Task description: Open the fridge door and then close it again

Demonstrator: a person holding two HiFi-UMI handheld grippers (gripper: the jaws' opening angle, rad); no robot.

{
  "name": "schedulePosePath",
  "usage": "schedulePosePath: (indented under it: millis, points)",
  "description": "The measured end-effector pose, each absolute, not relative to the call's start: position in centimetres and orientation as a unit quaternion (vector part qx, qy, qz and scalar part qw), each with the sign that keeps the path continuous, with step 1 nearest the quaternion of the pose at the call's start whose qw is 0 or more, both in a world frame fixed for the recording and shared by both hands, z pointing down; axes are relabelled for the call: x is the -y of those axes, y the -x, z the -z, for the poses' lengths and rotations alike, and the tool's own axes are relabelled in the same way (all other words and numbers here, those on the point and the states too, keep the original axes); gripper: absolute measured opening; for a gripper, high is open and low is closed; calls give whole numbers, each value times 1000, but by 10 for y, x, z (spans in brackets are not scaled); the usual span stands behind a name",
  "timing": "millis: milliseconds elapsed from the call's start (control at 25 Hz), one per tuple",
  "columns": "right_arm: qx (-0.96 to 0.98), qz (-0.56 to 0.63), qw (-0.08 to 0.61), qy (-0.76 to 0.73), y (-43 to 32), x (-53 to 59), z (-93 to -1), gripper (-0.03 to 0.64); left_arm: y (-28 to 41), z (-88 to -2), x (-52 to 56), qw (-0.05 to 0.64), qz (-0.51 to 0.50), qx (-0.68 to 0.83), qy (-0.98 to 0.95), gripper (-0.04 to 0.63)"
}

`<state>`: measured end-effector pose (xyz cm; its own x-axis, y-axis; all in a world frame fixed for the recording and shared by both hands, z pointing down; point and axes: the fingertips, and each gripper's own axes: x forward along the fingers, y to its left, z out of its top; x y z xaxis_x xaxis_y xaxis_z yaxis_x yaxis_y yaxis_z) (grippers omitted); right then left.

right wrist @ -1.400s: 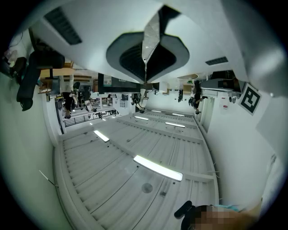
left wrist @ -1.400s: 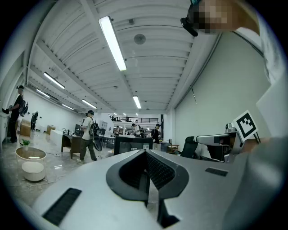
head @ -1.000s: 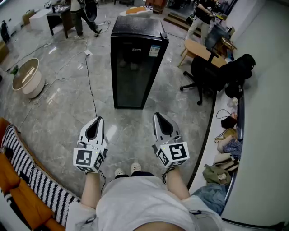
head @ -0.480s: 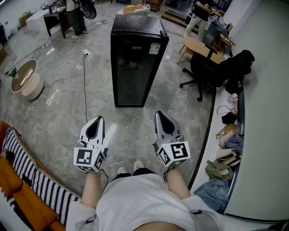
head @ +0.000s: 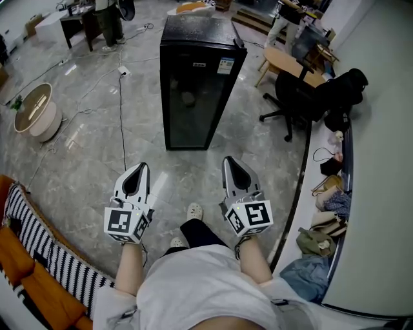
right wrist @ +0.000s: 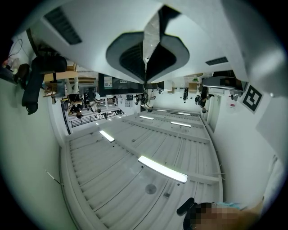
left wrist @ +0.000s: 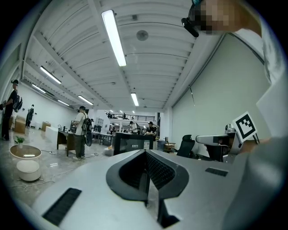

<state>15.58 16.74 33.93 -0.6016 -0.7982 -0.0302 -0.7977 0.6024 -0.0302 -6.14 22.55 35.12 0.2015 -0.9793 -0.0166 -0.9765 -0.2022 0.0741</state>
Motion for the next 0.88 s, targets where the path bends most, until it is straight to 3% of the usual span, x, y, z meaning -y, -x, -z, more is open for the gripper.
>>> schedulePosePath:
  millis: [880]
  points:
    - [-917, 8, 18, 398, -129, 41, -340, 25, 75, -347, -35, 19, 43, 665, -745, 15]
